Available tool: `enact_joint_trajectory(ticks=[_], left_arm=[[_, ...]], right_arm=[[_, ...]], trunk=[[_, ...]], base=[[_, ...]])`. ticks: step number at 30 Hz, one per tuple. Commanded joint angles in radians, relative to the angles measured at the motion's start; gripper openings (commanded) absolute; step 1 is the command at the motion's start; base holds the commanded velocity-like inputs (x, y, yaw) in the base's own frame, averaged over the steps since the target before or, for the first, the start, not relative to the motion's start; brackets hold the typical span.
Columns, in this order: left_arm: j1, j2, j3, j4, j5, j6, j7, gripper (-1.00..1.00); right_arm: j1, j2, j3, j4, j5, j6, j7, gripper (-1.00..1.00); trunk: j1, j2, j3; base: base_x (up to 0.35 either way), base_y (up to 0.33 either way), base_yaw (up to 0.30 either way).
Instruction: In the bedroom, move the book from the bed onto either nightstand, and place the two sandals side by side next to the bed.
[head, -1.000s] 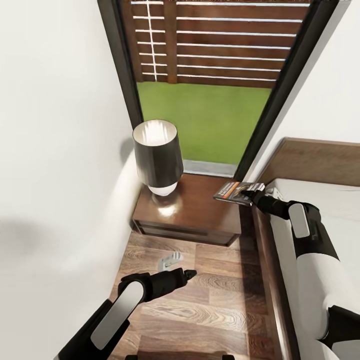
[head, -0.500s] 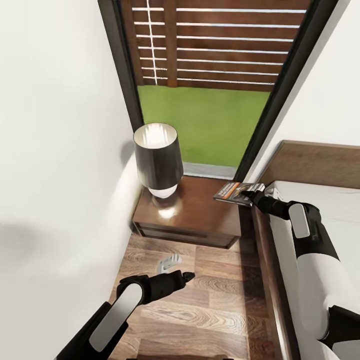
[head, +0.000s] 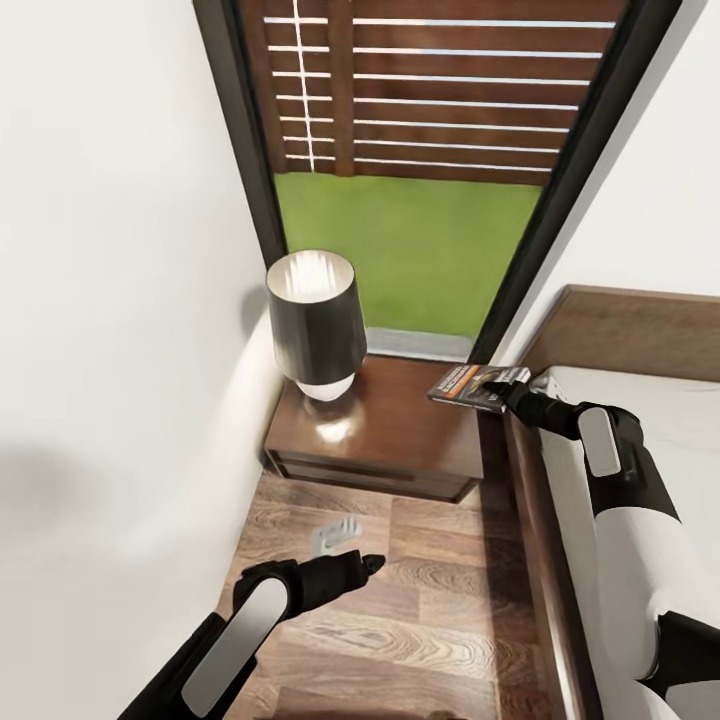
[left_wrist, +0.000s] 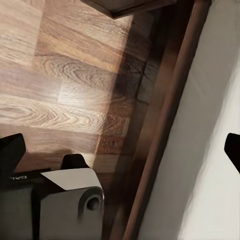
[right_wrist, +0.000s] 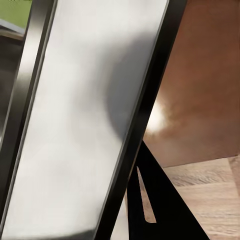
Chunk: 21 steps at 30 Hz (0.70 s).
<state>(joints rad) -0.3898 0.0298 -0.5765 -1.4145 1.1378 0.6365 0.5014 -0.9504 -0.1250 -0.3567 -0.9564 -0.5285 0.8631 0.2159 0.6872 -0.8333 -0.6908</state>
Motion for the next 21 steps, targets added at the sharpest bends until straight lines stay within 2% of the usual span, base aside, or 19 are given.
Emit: enact_joint_trajectory(ticks=[1, 5, 9, 12, 13, 14, 15, 17, 21], left_arm=[[0.0, 0.0, -0.002, 0.0, 0.001, -0.001, 0.01, 1.0], [0.002, -0.006, 0.0, 0.001, -0.009, 0.0, 0.01, 1.0], [0.004, -0.01, 0.002, -0.005, -0.003, 0.002, 0.012, 1.0], [0.014, -0.012, 0.005, -0.018, 0.047, 0.007, 0.016, 1.0], [0.014, -0.012, 0.005, -0.018, 0.047, 0.007, 0.016, 1.0], [0.016, -0.01, 0.006, -0.021, 0.068, 0.008, 0.017, 1.0], [0.016, -0.01, 0.006, -0.021, 0.068, 0.008, 0.017, 1.0], [0.02, -0.004, 0.007, -0.026, 0.104, 0.011, 0.018, 1.0], [0.022, 0.006, 0.008, -0.032, 0.128, 0.013, 0.019, 1.0]], right_arm=[[-0.001, 0.0, -0.003, 0.0, 0.006, 0.005, 0.009, -1.0], [-0.001, 0.001, -0.003, 0.0, 0.005, 0.005, 0.009, -1.0], [-0.001, 0.001, -0.003, 0.003, 0.005, 0.005, 0.009, -1.0], [-0.001, 0.001, -0.004, 0.013, 0.004, 0.005, 0.007, -1.0], [-0.001, 0.001, -0.004, 0.013, 0.004, 0.005, 0.007, -1.0], [-0.001, 0.001, -0.004, 0.021, 0.004, 0.003, 0.007, -1.0], [-0.001, 0.001, -0.004, 0.021, 0.004, 0.003, 0.007, -1.0], [-0.005, 0.001, -0.004, 0.044, 0.004, 0.0, 0.006, -1.0], [-0.009, 0.001, -0.003, 0.075, 0.004, -0.004, 0.006, -1.0]], trunk=[[0.001, -0.001, -0.001], [0.001, -0.001, -0.001], [0.001, -0.001, -0.001], [0.001, -0.001, -0.001], [0.001, -0.001, -0.001], [0.001, -0.001, -0.001], [0.001, -0.001, -0.001], [0.001, -0.001, -0.001], [0.008, -0.015, -0.007]], base=[[0.219, 0.0, 0.0], [0.252, 0.0, 0.0], [0.204, 0.0, 0.0], [0.118, 0.0, 0.0], [0.093, 0.0, 0.0], [0.074, 0.0, 0.0], [0.074, 0.0, 0.0], [0.054, 0.0, 0.0], [0.037, 0.0, 0.0]])
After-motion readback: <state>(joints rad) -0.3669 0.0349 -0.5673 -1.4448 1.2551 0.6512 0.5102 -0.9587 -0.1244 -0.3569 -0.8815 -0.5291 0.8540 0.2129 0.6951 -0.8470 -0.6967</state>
